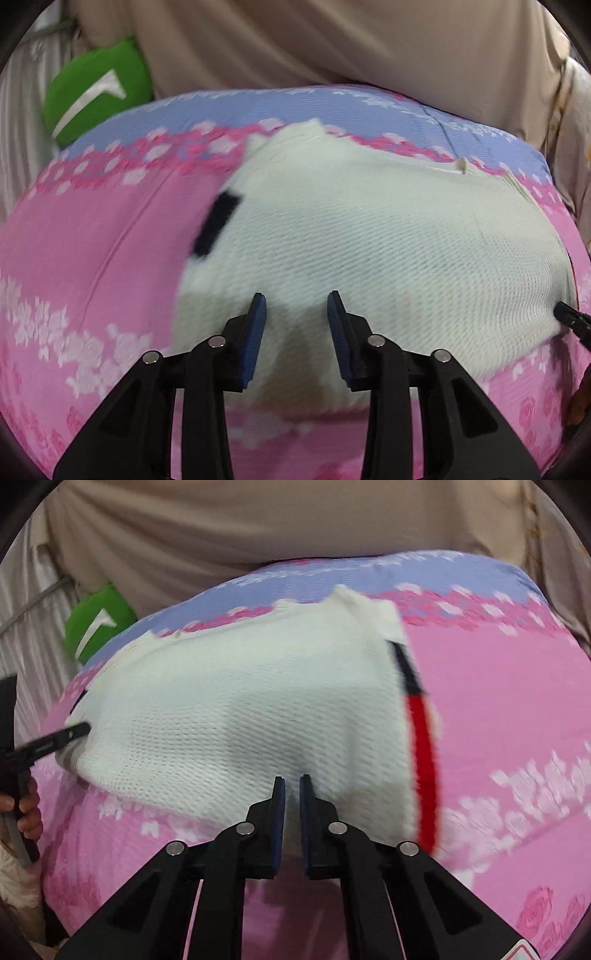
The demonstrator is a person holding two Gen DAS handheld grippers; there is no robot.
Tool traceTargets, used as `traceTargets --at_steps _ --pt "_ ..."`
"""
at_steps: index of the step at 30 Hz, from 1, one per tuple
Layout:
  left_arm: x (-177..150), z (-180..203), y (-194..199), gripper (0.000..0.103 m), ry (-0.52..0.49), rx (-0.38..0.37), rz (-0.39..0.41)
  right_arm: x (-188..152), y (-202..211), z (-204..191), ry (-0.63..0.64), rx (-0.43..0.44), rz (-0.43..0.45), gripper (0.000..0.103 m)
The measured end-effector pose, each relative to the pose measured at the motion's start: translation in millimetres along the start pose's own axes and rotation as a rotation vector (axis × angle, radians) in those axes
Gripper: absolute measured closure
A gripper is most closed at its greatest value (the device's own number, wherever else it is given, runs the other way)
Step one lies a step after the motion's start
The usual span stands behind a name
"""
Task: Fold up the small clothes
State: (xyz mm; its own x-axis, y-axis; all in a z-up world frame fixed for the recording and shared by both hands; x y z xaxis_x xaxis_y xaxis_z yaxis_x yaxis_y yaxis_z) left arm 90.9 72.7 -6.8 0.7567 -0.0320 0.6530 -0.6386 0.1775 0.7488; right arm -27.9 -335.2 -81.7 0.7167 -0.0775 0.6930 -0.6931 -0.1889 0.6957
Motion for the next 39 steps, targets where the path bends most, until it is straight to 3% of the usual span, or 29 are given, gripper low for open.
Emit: traceTargets --at_steps 3,6,9,11,12,14,16,19,20,22,23,25,29,30,32,33,34,35,36,37,39 --pt "-9.7 -17.8 6.9 0.072 0.057 -0.040 -0.031 -4.1 19.7 14.3 -0.062 -0.047 0.027 0.103" --pt "-11.5 -13.0 14.4 0.072 0.075 -0.042 -0.019 9.1 36.0 -1.2 -0.049 -0.017 0.104 0.089" --pt "-9.7 -9.4 8.7 0.071 0.100 -0.045 -0.027 24.0 27.3 -17.1 -0.010 0.003 0.122 0.086" --pt "-12.3 -9.8 9.7 0.071 0.111 -0.044 -0.028 28.3 0.3 -10.0 -0.002 -0.086 0.069 0.085" --pt "-13.3 -12.4 13.3 0.071 0.122 -0.053 -0.026 24.6 -9.4 -4.2 0.000 -0.138 0.037 0.096" --pt "-14.5 -21.7 26.0 0.071 0.149 -0.063 -0.010 22.2 -3.7 -1.6 -0.021 -0.105 0.044 0.096" --pt "-13.8 -35.8 39.3 0.070 0.184 -0.082 0.011 28.8 11.1 -12.2 -0.015 -0.072 0.074 0.087" --pt "-5.6 -57.2 54.0 0.052 0.250 -0.067 0.062 51.0 22.5 -51.9 0.071 0.014 0.114 0.084" --pt "-0.2 -62.8 54.7 0.051 0.269 -0.062 0.078 57.7 19.7 -64.6 0.093 0.057 0.113 0.084" --pt "7.9 -69.8 49.5 0.048 0.308 -0.071 0.078 69.8 6.7 -91.7 0.140 0.130 0.096 0.084" --pt "11.6 -72.5 43.9 0.037 0.336 -0.091 0.074 75.7 -4.5 -107.6 0.165 0.165 0.080 0.084" --pt "15.8 -74.3 30.6 0.028 0.388 -0.139 0.051 81.7 -29.3 -133.1 0.198 0.219 0.027 0.084" --pt "20.5 -67.1 -6.9 0.026 0.417 -0.194 -0.026 74.7 -83.0 -155.2 0.232 0.208 -0.093 0.083" --pt "20.8 -66.3 -16.9 0.026 0.424 -0.199 -0.051 71.9 -87.7 -154.5 0.230 0.212 -0.074 0.084" --pt "23.7 -62.8 -21.9 0.026 0.410 -0.186 -0.022 71.7 -86.0 -151.8 0.229 0.221 -0.066 0.085" --pt "26.6 -60.2 -24.7 0.027 0.399 -0.174 -0.030 72.3 -86.5 -149.3 0.217 0.231 -0.069 0.085" --pt "29.0 -58.5 -26.1 0.035 0.404 -0.187 -0.026 71.7 -87.2 -146.0 0.203 0.249 -0.068 0.085" --pt "30.3 -56.6 -28.4 0.060 0.408 -0.217 -0.036 72.6 -87.3 -142.9 0.193 0.262 -0.064 0.085" --pt "33.1 -52.3 -30.4 0.065 0.404 -0.234 -0.054 72.2 -87.1 -139.8 0.186 0.273 -0.059 0.086" --pt "37.0 -46.3 -27.2 0.077 0.395 -0.240 -0.045 72.4 -87.7 -140.3 0.182 0.279 -0.056 0.085" --pt "44.2 -32.0 -13.1 0.079 0.350 -0.241 -0.007 72.4 -86.2 -139.7 0.169 0.285 -0.051 0.085"
Point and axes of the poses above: each gripper's, at about its wrist camera, not at the fingertips, and y roughly against the way its jaws point, z to its right, x to its top, the point moved 1 cm from there along -y, roughly the way its jaws point, and after that the axes turned 5 degrees about y, right-handed, at the moved point
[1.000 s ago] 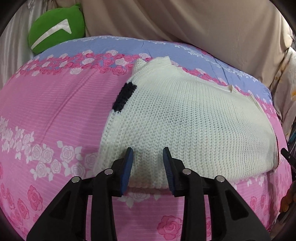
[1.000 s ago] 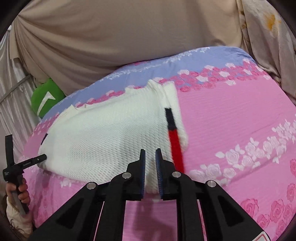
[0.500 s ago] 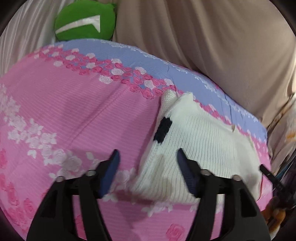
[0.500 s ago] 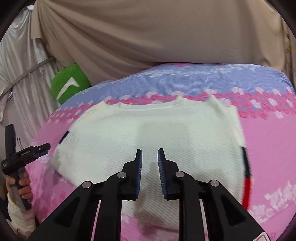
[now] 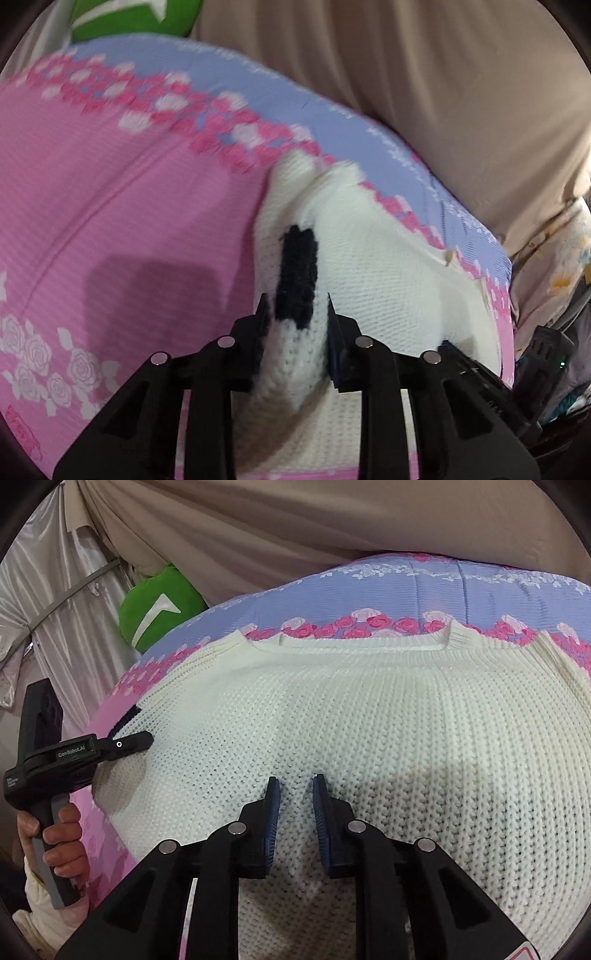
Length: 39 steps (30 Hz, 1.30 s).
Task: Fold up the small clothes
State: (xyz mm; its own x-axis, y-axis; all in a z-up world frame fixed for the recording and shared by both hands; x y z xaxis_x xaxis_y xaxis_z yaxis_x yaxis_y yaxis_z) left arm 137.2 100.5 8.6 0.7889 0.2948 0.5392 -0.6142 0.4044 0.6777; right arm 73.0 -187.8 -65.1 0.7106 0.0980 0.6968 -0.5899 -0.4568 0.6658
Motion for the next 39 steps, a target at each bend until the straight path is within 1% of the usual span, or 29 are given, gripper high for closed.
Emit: traceTargets --at_steps 2,4,6,8,10,12,13,15,16,17,18,19,20,22,23,24,25,26,27,28,29,30,31,34,36,38,39 --pt "-0.4 32.6 16.9 0.080 -0.078 -0.020 0.050 -2.3 10.0 0.5 -0.026 0.021 0.010 0.082" --pt "-4.2 70.5 31.6 0.080 -0.154 -0.066 0.084 -7.0 28.4 4.2 -0.055 0.044 0.049 0.072" --pt "-11.6 107.1 38.1 0.080 -0.226 -0.110 0.097 -17.8 53.0 12.9 -0.086 0.041 0.100 0.068" --pt "-24.4 147.4 36.9 0.080 -0.305 -0.157 0.090 -34.2 77.1 26.8 -0.125 0.027 0.135 0.068" --pt "-44.6 191.8 24.1 0.081 -0.389 -0.208 0.050 -52.3 95.9 42.6 -0.169 -0.012 0.150 0.066" --pt "-67.6 229.9 3.0 0.081 -0.456 -0.235 -0.013 -72.0 113.7 61.2 -0.213 -0.073 0.152 0.065" --pt "-78.9 242.1 -8.4 0.080 -0.477 -0.235 -0.044 -80.5 120.3 70.0 -0.237 -0.094 0.149 0.064" --pt "-104.7 264.6 -40.0 0.079 -0.517 -0.213 -0.131 -96.7 134.9 87.5 -0.289 -0.124 0.154 0.063" --pt "-118.6 273.2 -55.3 0.077 -0.546 -0.190 -0.171 -103.1 141.2 95.1 -0.312 -0.131 0.159 0.063" --pt "-130.9 278.5 -70.0 0.072 -0.570 -0.165 -0.207 -108.8 148.1 102.1 -0.334 -0.140 0.168 0.063" --pt "-138.7 279.6 -77.1 0.069 -0.579 -0.151 -0.218 -112.3 153.6 106.5 -0.347 -0.144 0.179 0.063" --pt "-143.2 281.6 -75.9 0.066 -0.578 -0.152 -0.203 -114.4 158.7 110.0 -0.356 -0.148 0.188 0.063" --pt "-144.3 282.4 -68.4 0.060 -0.580 -0.161 -0.184 -114.5 165.0 112.7 -0.358 -0.158 0.202 0.063" --pt "-141.0 281.1 -48.0 0.050 -0.583 -0.218 -0.179 -109.5 173.9 116.2 -0.349 -0.166 0.221 0.062" --pt "-137.5 276.7 -33.6 0.046 -0.578 -0.243 -0.163 -104.6 178.1 116.4 -0.339 -0.158 0.234 0.062" --pt "-133.6 271.0 -18.9 0.040 -0.576 -0.250 -0.134 -101.7 179.8 115.8 -0.330 -0.149 0.244 0.062" --pt "-128.3 265.9 -7.5 0.031 -0.574 -0.249 -0.106 -95.7 181.8 115.5 -0.320 -0.140 0.253 0.059" --pt "-123.1 256.4 6.8 0.026 -0.568 -0.242 -0.062 -88.0 182.0 114.1 -0.308 -0.133 0.258 0.056" --pt "-116.8 244.9 18.9 0.025 -0.564 -0.226 -0.027 -80.6 181.8 112.7 -0.296 -0.127 0.261 0.046" --pt "-112.8 235.9 25.5 0.025 -0.560 -0.192 0.004 -74.4 181.6 111.8 -0.283 -0.118 0.264 0.037" --pt "-107.6 224.8 30.9 0.025 -0.541 -0.143 0.035 -65.0 178.0 109.7 -0.268 -0.097 0.267 0.034" --pt "-102.6 212.0 33.1 0.025 -0.517 -0.102 0.044 -56.7 172.9 106.6 -0.262 -0.073 0.262 0.032" --pt "-97.5 201.7 32.3 0.025 -0.494 -0.081 0.036 -48.1 165.4 106.2 -0.263 -0.048 0.248 0.032" --pt "-90.4 168.4 23.1 0.025 -0.396 -0.044 -0.015 -24.4 133.3 112.4 -0.305 0.020 0.170 0.032" --pt "-93.7 154.3 14.3 0.025 -0.359 -0.024 -0.058 -13.3 108.3 114.8 -0.321 0.057 0.097 0.032" --pt "-99.4 148.1 4.8 0.025 -0.341 -0.029 -0.098 -4.5 86.0 111.9 -0.312 0.095 0.045 0.032" --pt "-103.2 147.4 1.0 0.025 -0.344 -0.031 -0.114 -0.3 78.1 108.5 -0.293 0.115 0.030 0.040"
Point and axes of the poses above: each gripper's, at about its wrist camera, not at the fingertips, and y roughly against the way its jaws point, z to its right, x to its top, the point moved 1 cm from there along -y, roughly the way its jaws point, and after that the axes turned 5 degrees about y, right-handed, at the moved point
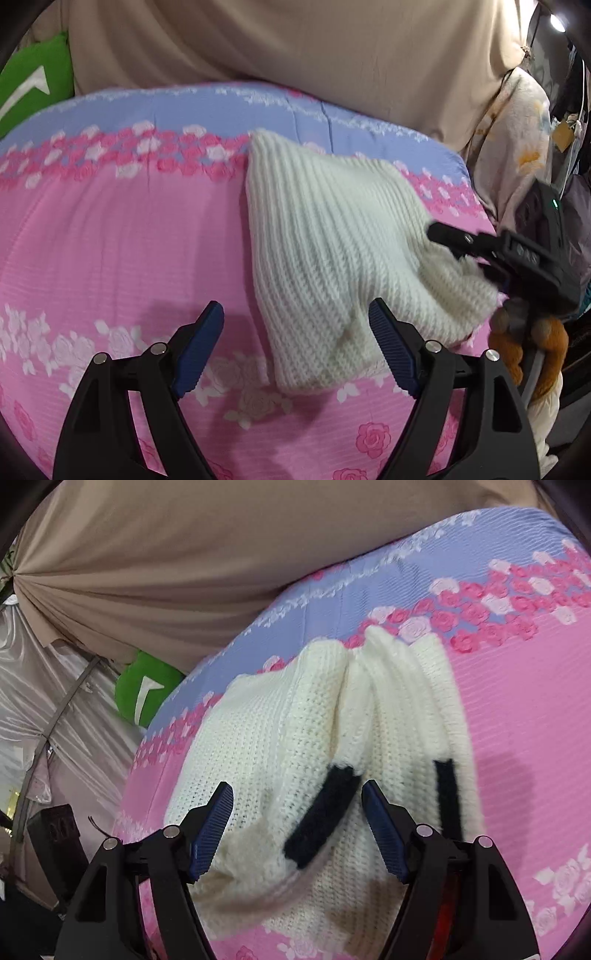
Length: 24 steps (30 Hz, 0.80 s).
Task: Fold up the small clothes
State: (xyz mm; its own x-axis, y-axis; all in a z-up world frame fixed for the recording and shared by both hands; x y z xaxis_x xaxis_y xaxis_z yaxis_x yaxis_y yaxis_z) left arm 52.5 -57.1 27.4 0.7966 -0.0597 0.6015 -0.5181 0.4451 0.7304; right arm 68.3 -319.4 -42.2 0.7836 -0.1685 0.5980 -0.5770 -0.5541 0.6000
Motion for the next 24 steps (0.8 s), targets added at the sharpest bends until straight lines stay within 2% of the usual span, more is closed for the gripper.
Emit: traceTargets --at_steps 1,2,4,5,6,7,9,10,11,12,15,17,21,22,24 --pt "-2.2 2.2 -3.5 0.025 -0.009 -0.001 -0.012 1.7 -2.1 -3.9 0.020 0.010 -0.005 0.075" --pt "-4.4 5.0 -6.5 0.025 -0.020 0.002 -0.022 4.8 5.2 -9.1 0.036 0.039 0.017 0.081" --pt "-6.5 9.8 -7.8 0.025 -0.031 -0.009 -0.024 7.7 35.5 -15.3 0.073 0.136 0.113 0.083" --pt "-7.2 11.6 -7.3 0.025 -0.034 -0.019 -0.020 7.0 52.3 -13.1 0.087 0.146 0.164 0.083" --pt "-7.5 13.5 -7.8 0.025 -0.040 -0.029 -0.019 5.3 58.4 -4.8 0.073 0.119 0.186 0.083" --pt "-7.5 15.5 -10.5 0.025 -0.048 -0.025 -0.021 3.2 55.1 10.5 0.042 0.045 0.175 0.083" --pt "-7.4 18.8 -20.6 0.025 -0.064 0.003 -0.025 -2.6 35.2 40.2 0.011 -0.161 0.085 0.079" --pt "-8.3 20.2 -28.6 0.025 -0.072 0.018 -0.037 -8.1 30.1 50.4 -0.002 -0.180 0.066 0.080" --pt "-8.4 19.9 -33.5 0.024 -0.070 0.015 -0.052 -12.7 38.1 53.3 -0.035 -0.114 0.101 0.080" --pt "-9.1 19.2 -37.6 0.024 -0.062 0.015 -0.065 -14.9 47.1 50.7 -0.050 -0.093 0.115 0.076" --pt "-10.8 18.3 -33.1 0.025 -0.048 0.002 -0.066 -23.9 83.4 25.8 0.023 -0.191 0.224 0.061" --pt "-10.2 20.1 -20.3 0.025 -0.047 -0.014 -0.039 -30.3 99.3 11.5 0.058 -0.185 0.252 0.055" --pt "-4.8 28.4 1.5 0.023 -0.057 -0.046 0.009 -46.3 100.3 -10.0 0.132 -0.094 0.221 0.040" --pt "-5.3 31.5 1.9 0.022 -0.067 -0.050 0.009 -49.0 95.6 -9.3 0.144 -0.092 0.208 0.036" --pt "-9.8 37.0 -5.8 0.022 -0.089 -0.042 -0.014 -56.5 74.1 -5.1 0.161 -0.130 0.157 0.038"
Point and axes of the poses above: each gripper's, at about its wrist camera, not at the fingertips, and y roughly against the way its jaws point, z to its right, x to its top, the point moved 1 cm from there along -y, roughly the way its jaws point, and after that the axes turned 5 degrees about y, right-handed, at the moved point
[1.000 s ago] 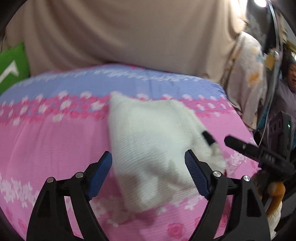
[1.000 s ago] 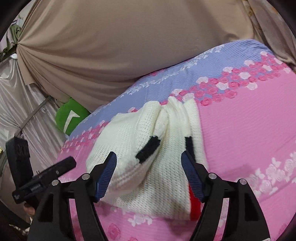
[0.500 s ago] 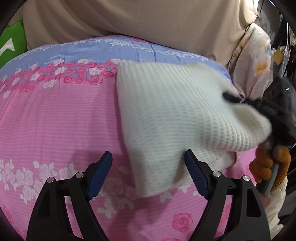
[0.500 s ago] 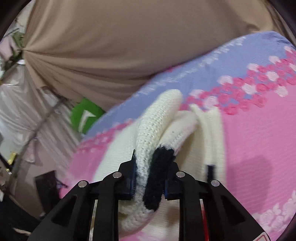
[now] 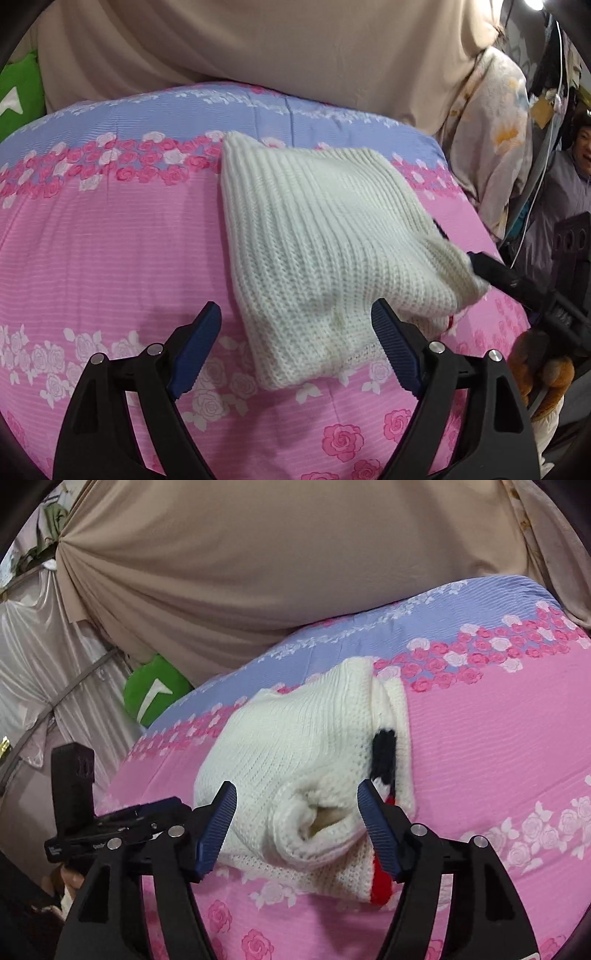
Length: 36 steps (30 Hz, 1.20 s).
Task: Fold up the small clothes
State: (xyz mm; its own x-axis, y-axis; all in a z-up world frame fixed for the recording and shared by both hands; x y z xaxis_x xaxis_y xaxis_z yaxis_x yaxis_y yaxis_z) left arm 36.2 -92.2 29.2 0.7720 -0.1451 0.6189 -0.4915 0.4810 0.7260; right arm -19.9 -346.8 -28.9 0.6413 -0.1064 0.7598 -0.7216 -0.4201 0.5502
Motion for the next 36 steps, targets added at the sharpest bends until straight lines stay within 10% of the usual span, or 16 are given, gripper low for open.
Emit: traceTargets --at_steps 2,4,7,10,13,21,28,31,34,36 --pt "-5.9 1.3 -15.8 0.026 -0.023 0.035 -0.039 -6.6 -14.8 2.5 0.021 -0.057 -0.050 0.068" --pt "-9.9 -6.2 -31.7 0.037 -0.026 0.091 -0.080 -7.1 2.2 3.3 -0.038 0.123 -0.011 0.093" --pt "-13.5 -20.7 -35.2 0.037 0.009 0.068 -0.104 -6.3 37.3 6.6 -0.069 0.230 0.087 0.094" --pt "-16.4 -23.0 -34.0 0.037 -0.012 0.085 -0.104 -33.4 -6.0 36.5 -0.070 -0.053 -0.111 0.094" --pt "-20.4 -21.0 -36.1 0.036 -0.017 0.092 -0.108 -41.3 -6.2 37.9 -0.100 0.009 -0.096 0.095" --pt "-3.6 -2.6 11.5 0.037 -0.057 0.097 0.021 12.8 34.6 18.9 -0.025 -0.051 0.061 0.057" --pt "32.7 18.2 0.0 0.030 -0.062 0.088 0.080 62.9 -49.7 28.6 -0.033 -0.090 -0.018 0.046" --pt "33.8 20.3 -19.8 0.031 -0.057 0.101 0.039 69.5 -67.9 29.2 -0.016 -0.090 -0.057 0.087" --pt "30.1 19.9 -28.0 0.031 -0.059 0.118 0.034 77.5 -30.3 24.9 -0.008 -0.005 0.100 0.091" --pt "29.1 18.2 -32.9 0.030 -0.056 0.117 0.027 75.3 -42.1 42.6 -0.051 -0.050 0.050 0.091"
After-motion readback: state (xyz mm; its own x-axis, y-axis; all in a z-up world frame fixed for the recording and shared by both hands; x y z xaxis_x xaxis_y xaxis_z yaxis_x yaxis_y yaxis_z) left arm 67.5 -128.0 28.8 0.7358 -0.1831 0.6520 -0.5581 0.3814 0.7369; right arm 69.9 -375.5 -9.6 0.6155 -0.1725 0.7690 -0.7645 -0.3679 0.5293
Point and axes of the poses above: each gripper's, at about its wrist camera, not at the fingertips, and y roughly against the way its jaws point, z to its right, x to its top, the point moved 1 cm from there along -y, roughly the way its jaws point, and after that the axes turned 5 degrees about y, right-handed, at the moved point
